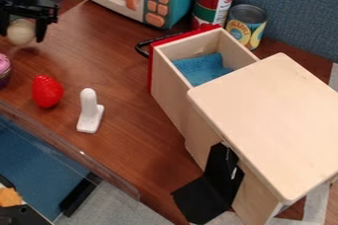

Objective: Moved the thing outside of the drawer

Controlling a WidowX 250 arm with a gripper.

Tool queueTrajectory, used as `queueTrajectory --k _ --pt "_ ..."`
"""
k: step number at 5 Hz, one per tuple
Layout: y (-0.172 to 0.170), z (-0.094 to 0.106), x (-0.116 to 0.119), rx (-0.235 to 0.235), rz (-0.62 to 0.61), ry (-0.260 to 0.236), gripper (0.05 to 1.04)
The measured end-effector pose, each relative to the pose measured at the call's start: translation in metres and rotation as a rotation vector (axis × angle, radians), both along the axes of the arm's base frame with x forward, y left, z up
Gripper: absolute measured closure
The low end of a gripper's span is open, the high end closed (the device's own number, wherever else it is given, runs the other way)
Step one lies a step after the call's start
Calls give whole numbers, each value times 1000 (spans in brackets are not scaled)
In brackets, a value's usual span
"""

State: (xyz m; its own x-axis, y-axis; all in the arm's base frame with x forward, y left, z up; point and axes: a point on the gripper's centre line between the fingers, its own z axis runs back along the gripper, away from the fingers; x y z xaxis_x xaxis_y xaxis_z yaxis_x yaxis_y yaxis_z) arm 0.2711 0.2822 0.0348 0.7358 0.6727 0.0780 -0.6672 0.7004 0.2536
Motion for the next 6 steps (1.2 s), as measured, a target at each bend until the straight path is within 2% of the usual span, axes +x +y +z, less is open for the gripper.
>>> queueTrajectory --k 1,2,3,4,5,6 --pt "21 -10 -12 -44 63 16 222" --pt "42 -6 -26 -42 83 10 173" --pt "44 -8 -25 -48 12 8 73" --pt "34 4 -25 -38 -133 -17 77" --pt "6 67 -11 20 -370 -145 83" --pt "-24 113 -4 -6 -537 -271 83"
